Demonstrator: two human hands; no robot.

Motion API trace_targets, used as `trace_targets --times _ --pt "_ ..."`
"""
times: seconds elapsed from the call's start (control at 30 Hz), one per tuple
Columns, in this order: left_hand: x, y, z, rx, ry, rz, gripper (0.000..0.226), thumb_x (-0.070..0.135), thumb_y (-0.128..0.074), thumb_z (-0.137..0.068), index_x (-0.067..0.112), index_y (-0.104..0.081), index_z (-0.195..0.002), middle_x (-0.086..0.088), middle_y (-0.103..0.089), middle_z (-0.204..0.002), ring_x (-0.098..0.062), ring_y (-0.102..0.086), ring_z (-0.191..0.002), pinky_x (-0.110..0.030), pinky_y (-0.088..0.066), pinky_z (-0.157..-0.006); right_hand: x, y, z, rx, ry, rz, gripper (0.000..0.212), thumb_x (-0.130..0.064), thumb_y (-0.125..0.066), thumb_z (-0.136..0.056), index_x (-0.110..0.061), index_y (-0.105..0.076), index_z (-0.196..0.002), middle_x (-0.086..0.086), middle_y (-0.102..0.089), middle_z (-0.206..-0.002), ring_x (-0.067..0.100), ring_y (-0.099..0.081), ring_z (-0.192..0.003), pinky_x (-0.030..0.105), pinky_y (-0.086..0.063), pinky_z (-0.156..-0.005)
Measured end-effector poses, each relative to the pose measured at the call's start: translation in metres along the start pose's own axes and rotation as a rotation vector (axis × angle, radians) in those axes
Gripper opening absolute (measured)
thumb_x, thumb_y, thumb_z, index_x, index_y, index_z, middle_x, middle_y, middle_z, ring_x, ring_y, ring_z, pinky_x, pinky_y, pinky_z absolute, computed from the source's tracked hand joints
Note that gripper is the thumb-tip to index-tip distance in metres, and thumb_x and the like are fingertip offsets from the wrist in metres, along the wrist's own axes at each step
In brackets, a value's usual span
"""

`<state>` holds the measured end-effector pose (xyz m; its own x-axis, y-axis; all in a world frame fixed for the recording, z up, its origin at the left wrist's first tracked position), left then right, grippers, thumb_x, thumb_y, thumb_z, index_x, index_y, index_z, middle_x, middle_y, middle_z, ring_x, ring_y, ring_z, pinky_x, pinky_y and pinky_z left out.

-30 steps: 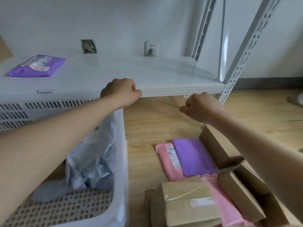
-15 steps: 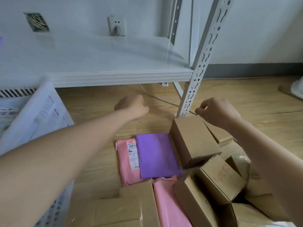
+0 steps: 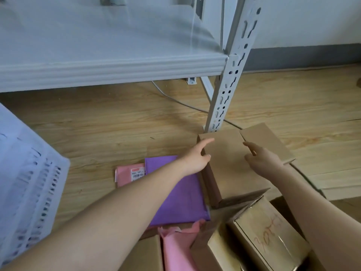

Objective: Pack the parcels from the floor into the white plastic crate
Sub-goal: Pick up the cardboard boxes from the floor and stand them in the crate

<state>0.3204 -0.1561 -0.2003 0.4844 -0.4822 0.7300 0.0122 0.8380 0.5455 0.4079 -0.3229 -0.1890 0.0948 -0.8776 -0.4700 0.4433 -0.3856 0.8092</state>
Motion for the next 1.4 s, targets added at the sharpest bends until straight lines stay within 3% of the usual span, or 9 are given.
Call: trace_targets --times 0.17,0.4,0.53,0.7,0.9,1.03,1.17,1.27,1.4 --pt "-0.010 -0.056 -0.001 -0.281 0.148 0.170 0.059 0.039 -0.040 -0.096 0.050 -0.006 -0.143 0.001 -0.024 -0.152 -0.026 -0.035 -0.131 -0.038 -0.038 -0.088 0.016 -0.018 0.003 -0.041 -0.058 -0.184 0.053 -0.031 -0.040 -0.095 -0.037 -0.019 -0.144 0.014 -0.045 -0.139 0.033 -0.043 -0.122 0.036 -0.033 -0.097" --pt "-0.005 -0.025 0.013 -0.230 0.046 0.340 0.055 0.036 -0.041 -0.096 0.053 -0.013 -0.141 0.001 -0.015 -0.156 -0.020 -0.019 -0.141 -0.038 -0.019 -0.108 -0.004 0.009 0.027 0.099 -0.008 -0.438 0.050 -0.024 -0.044 -0.092 -0.052 -0.032 -0.132 0.000 -0.059 -0.099 0.019 -0.057 -0.084 0.036 -0.049 -0.073" --pt "0.004 0.022 0.040 -0.094 -0.064 0.349 0.051 0.034 -0.043 -0.095 0.050 -0.024 -0.139 0.005 -0.045 -0.128 -0.007 -0.045 -0.114 -0.017 -0.031 -0.092 -0.037 0.016 0.055 0.127 0.066 -0.575 0.047 -0.024 -0.051 -0.090 -0.053 -0.040 -0.126 0.001 -0.056 -0.086 0.015 -0.057 -0.079 0.031 -0.047 -0.070" --pt "0.018 0.101 0.091 0.115 -0.230 0.288 0.041 0.027 -0.044 -0.095 0.037 -0.042 -0.135 0.017 -0.041 -0.083 0.002 -0.044 -0.075 0.003 -0.034 -0.059 -0.096 0.017 0.098 0.116 0.175 -0.763 0.037 -0.028 -0.055 -0.090 -0.055 -0.047 -0.113 -0.004 -0.047 -0.108 0.013 -0.052 -0.097 0.026 -0.045 -0.081" --pt "0.026 0.191 0.160 0.221 -0.400 0.358 0.043 0.032 -0.038 -0.099 0.039 -0.031 -0.141 0.006 -0.043 -0.117 -0.007 -0.039 -0.108 -0.020 -0.028 -0.094 -0.177 0.018 0.151 0.078 0.310 -0.831 0.027 -0.025 -0.051 -0.092 -0.044 -0.059 -0.108 -0.013 -0.058 -0.114 -0.003 -0.056 -0.093 0.012 -0.045 -0.070" --pt "0.017 0.240 0.209 0.258 -0.508 0.504 0.053 0.027 -0.035 -0.100 0.043 -0.010 -0.145 -0.002 -0.050 -0.113 -0.014 -0.047 -0.107 -0.026 -0.035 -0.097 -0.226 0.008 0.191 0.066 0.361 -0.963 0.021 -0.030 -0.052 -0.091 -0.047 -0.064 -0.097 -0.013 -0.060 -0.121 0.007 -0.057 -0.106 0.025 -0.047 -0.083" --pt "-0.009 0.290 0.248 0.285 -0.434 0.558 0.074 0.039 -0.056 -0.090 0.062 -0.003 -0.136 -0.012 -0.022 -0.154 -0.026 -0.034 -0.137 -0.044 -0.048 -0.095 -0.273 0.006 0.233 0.115 0.471 -0.906 0.020 -0.034 -0.051 -0.091 -0.049 -0.062 -0.099 -0.010 -0.057 -0.127 0.010 -0.053 -0.117 0.036 -0.038 -0.105" --pt "-0.038 0.330 0.269 0.162 -0.358 0.820 0.082 0.027 -0.065 -0.086 0.058 -0.011 -0.139 -0.003 -0.065 -0.114 -0.009 -0.071 -0.078 -0.018 -0.052 -0.048 -0.311 0.010 0.264 0.299 0.532 -0.816 0.021 -0.033 -0.048 -0.093 -0.051 -0.057 -0.098 -0.007 -0.042 -0.137 0.007 -0.040 -0.126 0.027 -0.030 -0.106" --pt "-0.068 0.376 0.296 0.096 -0.378 0.920 0.067 0.025 -0.058 -0.090 0.054 -0.021 -0.138 0.008 -0.074 -0.086 -0.008 -0.070 -0.067 -0.019 -0.052 -0.051 -0.379 -0.011 0.306 0.342 0.591 -0.712 0.030 -0.028 -0.043 -0.096 -0.055 -0.045 -0.108 -0.006 -0.040 -0.126 0.008 -0.041 -0.117 0.031 -0.032 -0.106"
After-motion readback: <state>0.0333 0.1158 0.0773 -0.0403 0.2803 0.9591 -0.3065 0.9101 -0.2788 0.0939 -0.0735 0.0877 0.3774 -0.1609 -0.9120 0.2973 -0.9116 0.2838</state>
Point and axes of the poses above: each hand's wrist, its own z-axis away from the middle knuckle, its own y-axis out of the back of the hand, x = y × z, the point moved 8 cm from there along -z, towards the middle knuckle
